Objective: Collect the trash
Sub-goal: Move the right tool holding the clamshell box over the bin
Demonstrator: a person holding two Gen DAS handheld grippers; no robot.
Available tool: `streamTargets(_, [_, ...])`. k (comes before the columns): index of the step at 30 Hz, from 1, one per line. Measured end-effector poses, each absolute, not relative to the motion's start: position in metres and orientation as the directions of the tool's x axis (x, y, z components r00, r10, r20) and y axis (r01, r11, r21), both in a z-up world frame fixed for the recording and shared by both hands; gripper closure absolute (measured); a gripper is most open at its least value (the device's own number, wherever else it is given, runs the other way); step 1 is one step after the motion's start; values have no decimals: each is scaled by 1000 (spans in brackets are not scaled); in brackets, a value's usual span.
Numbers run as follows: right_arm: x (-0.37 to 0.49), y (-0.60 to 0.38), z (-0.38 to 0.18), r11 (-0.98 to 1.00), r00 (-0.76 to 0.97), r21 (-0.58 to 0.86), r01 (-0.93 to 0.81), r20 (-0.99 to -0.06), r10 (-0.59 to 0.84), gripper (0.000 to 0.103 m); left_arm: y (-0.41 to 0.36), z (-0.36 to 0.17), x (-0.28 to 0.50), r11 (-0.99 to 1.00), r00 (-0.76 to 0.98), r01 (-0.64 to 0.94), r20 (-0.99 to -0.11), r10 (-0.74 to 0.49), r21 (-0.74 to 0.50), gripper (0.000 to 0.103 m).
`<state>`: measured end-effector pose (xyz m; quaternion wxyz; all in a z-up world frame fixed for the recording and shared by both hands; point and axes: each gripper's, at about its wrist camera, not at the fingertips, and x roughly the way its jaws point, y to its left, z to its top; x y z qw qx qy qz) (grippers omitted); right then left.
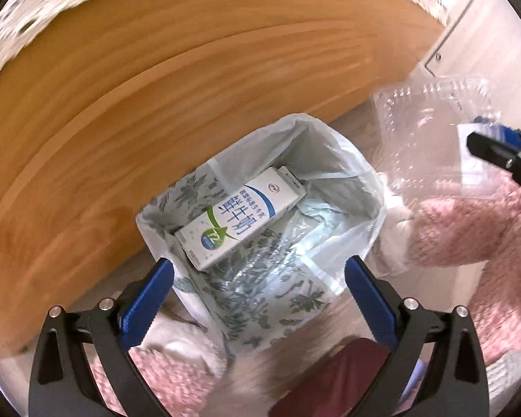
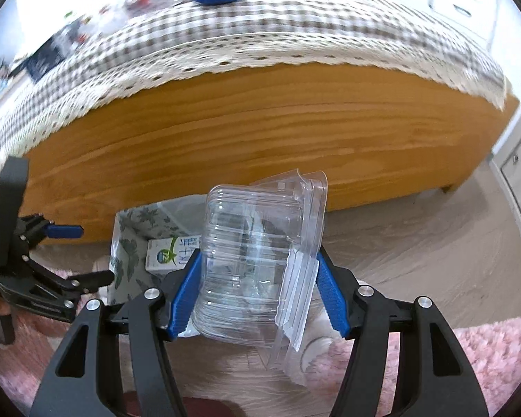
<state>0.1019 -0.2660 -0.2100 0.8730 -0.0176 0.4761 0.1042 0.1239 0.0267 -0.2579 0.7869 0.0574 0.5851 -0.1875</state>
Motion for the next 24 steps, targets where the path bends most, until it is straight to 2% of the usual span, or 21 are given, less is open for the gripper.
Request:
streamTargets(9, [103, -209, -220, 847, 492, -159, -506, -861, 133, 42, 41, -249, 123, 929, 230, 318, -935, -269, -189, 7])
streamTargets(15, [98, -171, -254, 606, 453, -306, -734, -886, 100, 42, 57, -263, 130, 949, 206, 257, -950, -236, -180, 7])
streamTargets(24, [101, -144, -307, 243, 420, -393, -887, -905, 69, 42, 67, -298, 141, 965, 130, 220, -976, -177, -146, 7])
